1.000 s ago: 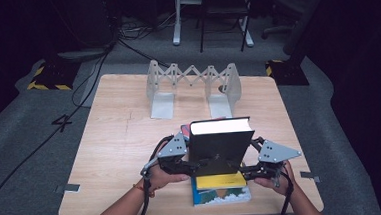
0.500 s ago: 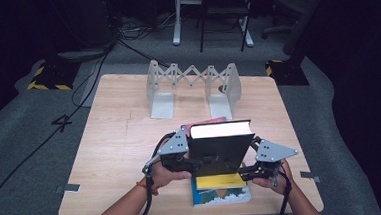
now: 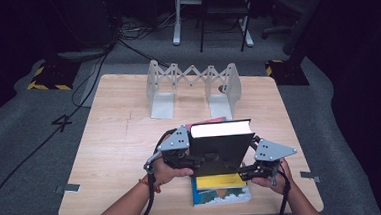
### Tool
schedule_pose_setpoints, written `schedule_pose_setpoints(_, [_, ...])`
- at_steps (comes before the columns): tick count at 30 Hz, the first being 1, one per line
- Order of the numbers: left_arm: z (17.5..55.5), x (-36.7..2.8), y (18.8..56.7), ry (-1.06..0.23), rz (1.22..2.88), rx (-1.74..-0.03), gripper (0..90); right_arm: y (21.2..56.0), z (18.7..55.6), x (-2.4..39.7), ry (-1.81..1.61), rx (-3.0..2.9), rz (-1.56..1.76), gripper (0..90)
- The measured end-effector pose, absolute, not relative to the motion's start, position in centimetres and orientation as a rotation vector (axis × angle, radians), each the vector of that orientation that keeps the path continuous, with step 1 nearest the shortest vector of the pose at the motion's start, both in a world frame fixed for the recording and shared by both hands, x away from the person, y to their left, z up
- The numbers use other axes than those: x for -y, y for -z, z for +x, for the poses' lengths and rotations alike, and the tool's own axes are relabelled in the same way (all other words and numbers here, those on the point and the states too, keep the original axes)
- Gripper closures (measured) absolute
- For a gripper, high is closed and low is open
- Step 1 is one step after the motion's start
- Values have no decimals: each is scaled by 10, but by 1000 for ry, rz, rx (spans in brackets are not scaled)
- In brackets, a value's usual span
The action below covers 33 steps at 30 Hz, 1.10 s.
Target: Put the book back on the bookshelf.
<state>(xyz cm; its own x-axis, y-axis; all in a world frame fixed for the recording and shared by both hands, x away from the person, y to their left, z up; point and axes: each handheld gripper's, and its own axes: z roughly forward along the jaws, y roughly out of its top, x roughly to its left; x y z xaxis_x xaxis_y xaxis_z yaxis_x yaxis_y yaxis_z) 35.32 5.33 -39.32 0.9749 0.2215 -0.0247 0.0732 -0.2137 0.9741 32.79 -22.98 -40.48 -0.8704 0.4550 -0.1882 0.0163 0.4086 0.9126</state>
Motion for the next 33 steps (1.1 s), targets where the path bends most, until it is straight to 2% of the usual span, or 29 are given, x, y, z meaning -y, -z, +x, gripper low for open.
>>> schedule_pose_setpoints(12, [359,-47,390,-63,1730,-212,409,405,328,228,-1453,-2264,387,210])
schedule_pose_setpoints(17, [358,-48,390,-58,1733,-182,470,405,328,227,-1450,-2266,389,189])
schedule_pose_setpoints(23, [356,-50,389,-66,1749,-174,496,407,328,228,-1443,-2267,398,191])
schedule_pose_setpoints(33, [353,-52,386,-94,1771,-201,515,411,328,260,-1377,-2273,479,221])
